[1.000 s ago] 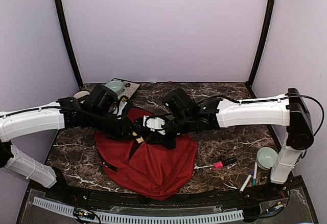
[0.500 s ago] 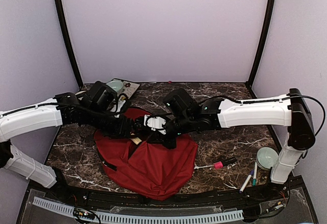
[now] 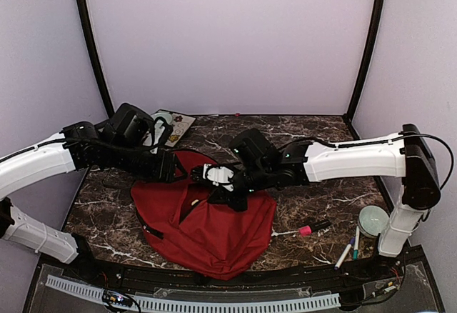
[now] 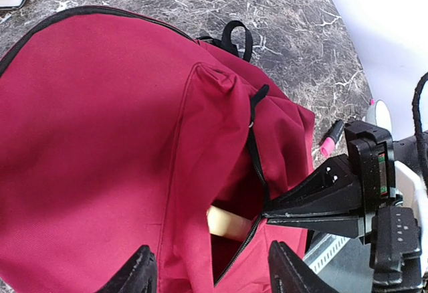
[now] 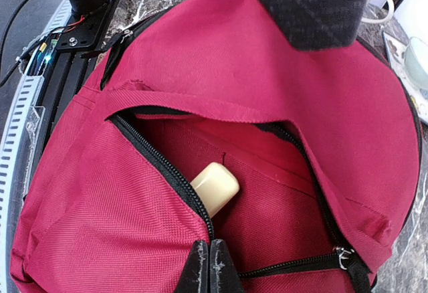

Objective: Pack the student bag
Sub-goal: Place the pen in the lower front pocket of the bag, then place the lower front pocket of the student bag.

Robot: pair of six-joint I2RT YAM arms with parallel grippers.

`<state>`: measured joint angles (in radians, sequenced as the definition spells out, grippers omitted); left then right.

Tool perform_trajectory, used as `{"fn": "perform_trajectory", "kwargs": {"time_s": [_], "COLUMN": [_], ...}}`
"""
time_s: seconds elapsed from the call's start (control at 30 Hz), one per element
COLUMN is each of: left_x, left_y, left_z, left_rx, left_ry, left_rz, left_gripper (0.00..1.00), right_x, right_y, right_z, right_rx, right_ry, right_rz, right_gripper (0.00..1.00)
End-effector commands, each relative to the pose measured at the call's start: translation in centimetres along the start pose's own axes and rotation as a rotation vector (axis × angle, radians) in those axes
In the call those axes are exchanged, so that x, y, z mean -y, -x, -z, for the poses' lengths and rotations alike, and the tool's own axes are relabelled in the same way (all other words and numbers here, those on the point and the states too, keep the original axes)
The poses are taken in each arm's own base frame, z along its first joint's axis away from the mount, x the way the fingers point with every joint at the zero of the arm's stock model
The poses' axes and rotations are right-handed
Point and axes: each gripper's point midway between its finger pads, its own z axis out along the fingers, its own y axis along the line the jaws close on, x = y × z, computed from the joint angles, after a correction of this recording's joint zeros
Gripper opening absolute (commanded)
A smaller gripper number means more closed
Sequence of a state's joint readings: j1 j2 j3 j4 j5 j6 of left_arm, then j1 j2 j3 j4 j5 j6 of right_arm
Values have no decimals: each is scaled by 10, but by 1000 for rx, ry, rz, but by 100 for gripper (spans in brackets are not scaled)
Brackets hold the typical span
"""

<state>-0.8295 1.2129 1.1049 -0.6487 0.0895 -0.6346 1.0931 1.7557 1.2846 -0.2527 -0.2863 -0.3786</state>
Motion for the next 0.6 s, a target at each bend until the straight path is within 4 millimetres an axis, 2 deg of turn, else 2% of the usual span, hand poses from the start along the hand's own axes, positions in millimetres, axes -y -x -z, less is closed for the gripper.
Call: {"fn": "perform_trajectory", "kwargs": {"time_s": [0.0, 0.1, 0.13, 0.2, 0.3, 0.5, 0.57], "left_x": [-2, -1, -1, 0, 1, 2, 1], "left_y": [2, 3, 3, 2, 3, 5, 5], "left_z": [9, 10, 9, 9, 10, 13, 14], "left_rx": [16, 19, 18, 18, 23, 43, 48], "left_ry": [18, 13, 12, 7, 2, -5, -5], "left_rz": [-23, -25, -25, -26, -26, -24, -22], "left_gripper": [59, 59, 59, 59, 59, 59, 59], "right_x": [2, 5, 6, 8, 9, 20, 33], "right_y": [-2, -3, -4, -5, 0, 27, 39], "right_z": [-4, -3, -4, -3, 3, 42, 68], "right_rx": [5, 2, -1, -8, 9, 134, 196], "right_ry": [-23, -40, -46, -62, -77, -185, -280], "right_rz": [-41, -59, -70, -87, -104, -168, -225], "right_gripper": [0, 1, 7, 26, 39, 53, 57]}}
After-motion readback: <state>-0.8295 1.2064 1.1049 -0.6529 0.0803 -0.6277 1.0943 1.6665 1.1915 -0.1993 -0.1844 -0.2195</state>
